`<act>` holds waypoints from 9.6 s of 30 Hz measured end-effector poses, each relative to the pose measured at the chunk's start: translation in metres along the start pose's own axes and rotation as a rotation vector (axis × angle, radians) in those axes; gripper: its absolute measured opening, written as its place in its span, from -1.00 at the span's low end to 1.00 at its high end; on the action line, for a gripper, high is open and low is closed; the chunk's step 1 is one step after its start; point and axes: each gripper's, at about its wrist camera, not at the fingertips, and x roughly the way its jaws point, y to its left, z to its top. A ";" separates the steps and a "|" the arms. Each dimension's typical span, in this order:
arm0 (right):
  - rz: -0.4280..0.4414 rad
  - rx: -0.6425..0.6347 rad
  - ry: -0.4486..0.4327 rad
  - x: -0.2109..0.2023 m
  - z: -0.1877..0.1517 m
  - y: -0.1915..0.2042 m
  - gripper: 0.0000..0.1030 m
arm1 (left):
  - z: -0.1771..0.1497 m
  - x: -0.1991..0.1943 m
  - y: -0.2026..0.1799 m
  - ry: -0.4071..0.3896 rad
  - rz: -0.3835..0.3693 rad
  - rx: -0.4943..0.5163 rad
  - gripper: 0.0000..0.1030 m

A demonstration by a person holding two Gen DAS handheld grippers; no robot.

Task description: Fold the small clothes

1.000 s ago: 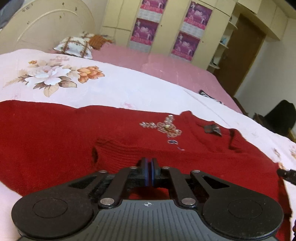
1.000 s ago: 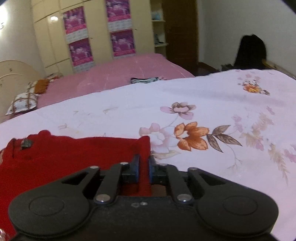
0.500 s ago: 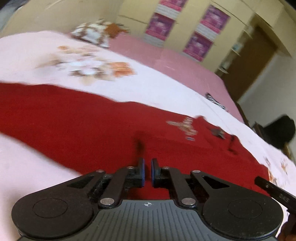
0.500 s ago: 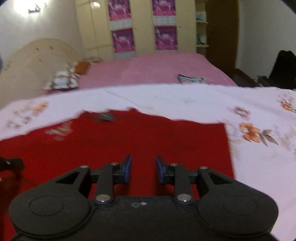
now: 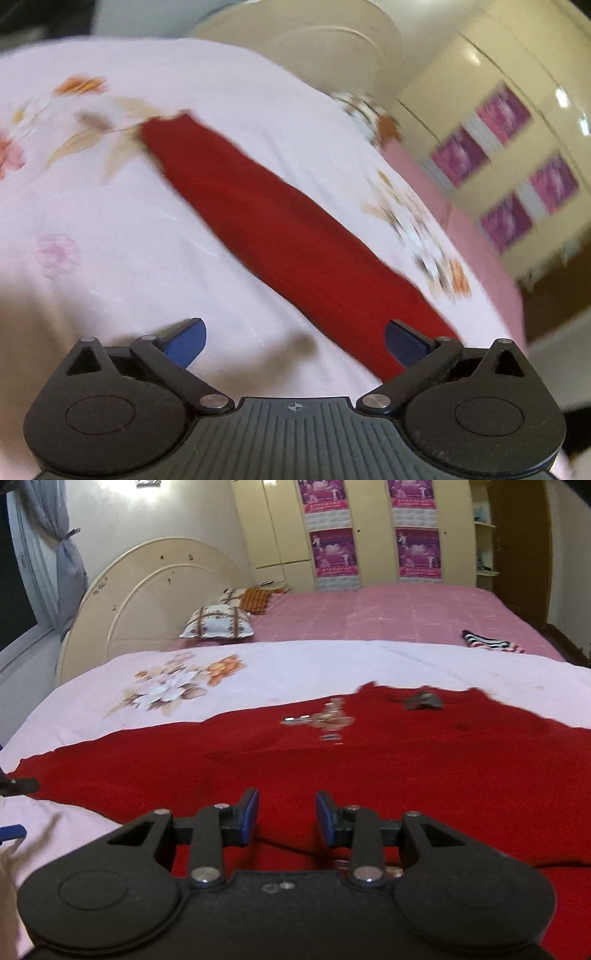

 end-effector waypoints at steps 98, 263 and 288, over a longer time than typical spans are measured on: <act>-0.373 0.246 -0.186 -0.083 -0.009 -0.187 -0.30 | -0.113 0.012 -0.216 0.019 -0.222 0.765 -0.10; -0.307 0.126 0.045 -0.246 -0.233 -0.035 0.21 | -0.283 -0.181 -0.084 0.175 -0.035 0.979 1.00; -0.358 0.224 0.079 -0.261 -0.240 -0.102 0.20 | -0.242 -0.158 -0.031 0.399 -0.338 0.570 0.09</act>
